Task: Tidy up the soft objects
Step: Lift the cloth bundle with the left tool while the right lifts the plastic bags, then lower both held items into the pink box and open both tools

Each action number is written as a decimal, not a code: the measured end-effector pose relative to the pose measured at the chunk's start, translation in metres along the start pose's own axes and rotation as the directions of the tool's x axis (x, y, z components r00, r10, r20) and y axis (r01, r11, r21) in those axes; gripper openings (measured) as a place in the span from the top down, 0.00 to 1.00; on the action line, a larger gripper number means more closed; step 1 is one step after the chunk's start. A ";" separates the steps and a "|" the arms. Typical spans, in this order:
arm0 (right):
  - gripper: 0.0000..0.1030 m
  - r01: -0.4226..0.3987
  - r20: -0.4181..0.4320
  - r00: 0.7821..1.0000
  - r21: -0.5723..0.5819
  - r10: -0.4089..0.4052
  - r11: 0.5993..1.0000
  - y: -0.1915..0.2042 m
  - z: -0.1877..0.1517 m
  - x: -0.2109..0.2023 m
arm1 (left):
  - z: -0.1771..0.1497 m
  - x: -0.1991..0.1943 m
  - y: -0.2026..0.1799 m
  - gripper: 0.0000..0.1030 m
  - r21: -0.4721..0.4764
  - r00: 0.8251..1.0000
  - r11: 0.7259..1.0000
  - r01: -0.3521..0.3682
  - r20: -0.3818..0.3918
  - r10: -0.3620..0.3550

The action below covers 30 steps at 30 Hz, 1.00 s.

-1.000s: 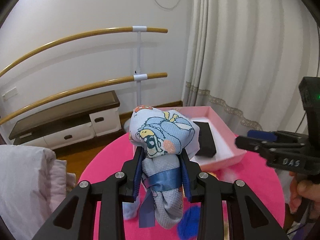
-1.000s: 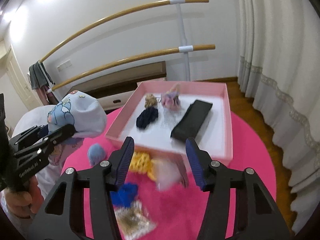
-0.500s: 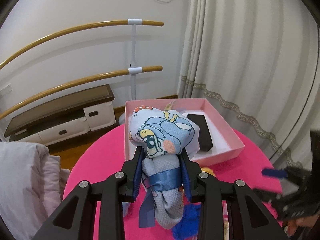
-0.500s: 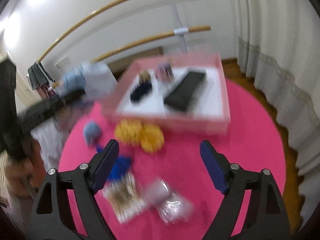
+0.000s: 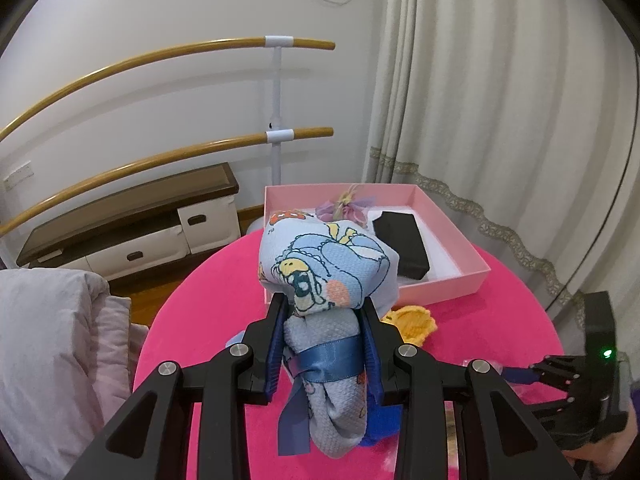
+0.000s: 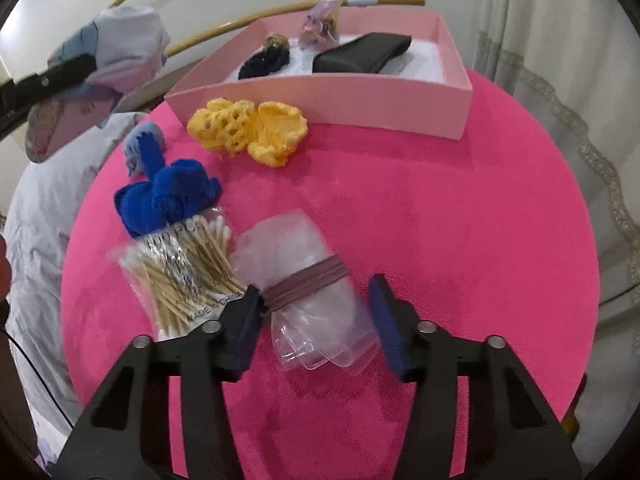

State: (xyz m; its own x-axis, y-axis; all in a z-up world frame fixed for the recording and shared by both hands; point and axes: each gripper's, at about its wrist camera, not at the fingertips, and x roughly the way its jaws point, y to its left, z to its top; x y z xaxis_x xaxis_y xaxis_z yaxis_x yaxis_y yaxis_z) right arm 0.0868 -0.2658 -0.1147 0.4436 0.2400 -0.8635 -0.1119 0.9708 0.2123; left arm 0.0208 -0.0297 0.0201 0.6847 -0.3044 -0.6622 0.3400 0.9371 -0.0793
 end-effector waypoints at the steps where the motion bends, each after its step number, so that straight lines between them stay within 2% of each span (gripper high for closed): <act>1: 0.59 -0.003 0.010 1.000 0.001 0.003 1.000 0.001 0.000 -0.002 | 0.000 -0.001 0.000 0.70 -0.002 1.000 1.000 0.001 -0.001 -0.001; 13: 0.60 -0.064 0.117 0.991 0.000 0.063 0.998 0.009 0.035 -0.034 | 0.010 0.010 0.003 0.70 -0.013 1.000 1.000 -0.002 0.003 0.002; 22: 0.60 -0.050 0.233 0.971 -0.003 0.050 0.999 0.004 0.112 -0.056 | 0.039 0.030 -0.003 0.70 0.010 1.000 1.000 0.000 0.019 -0.001; 26: 0.60 -0.044 0.234 0.972 0.030 0.036 0.999 -0.010 0.149 -0.046 | 0.058 0.058 -0.007 0.70 0.015 1.000 1.000 0.008 -0.004 -0.008; 30: 0.60 -0.041 0.208 0.978 0.079 0.024 0.996 -0.028 0.173 -0.027 | 0.074 0.088 -0.010 0.70 0.012 0.999 1.000 0.023 -0.039 -0.023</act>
State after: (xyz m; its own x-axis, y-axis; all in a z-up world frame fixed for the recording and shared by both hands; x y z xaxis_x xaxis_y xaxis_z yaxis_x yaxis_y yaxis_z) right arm 0.2320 -0.2991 -0.0179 0.6162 0.2583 -0.7440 -0.0598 0.9573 0.2828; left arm 0.1253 -0.0784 0.0172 0.6511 -0.3189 -0.6887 0.3633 0.9277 -0.0861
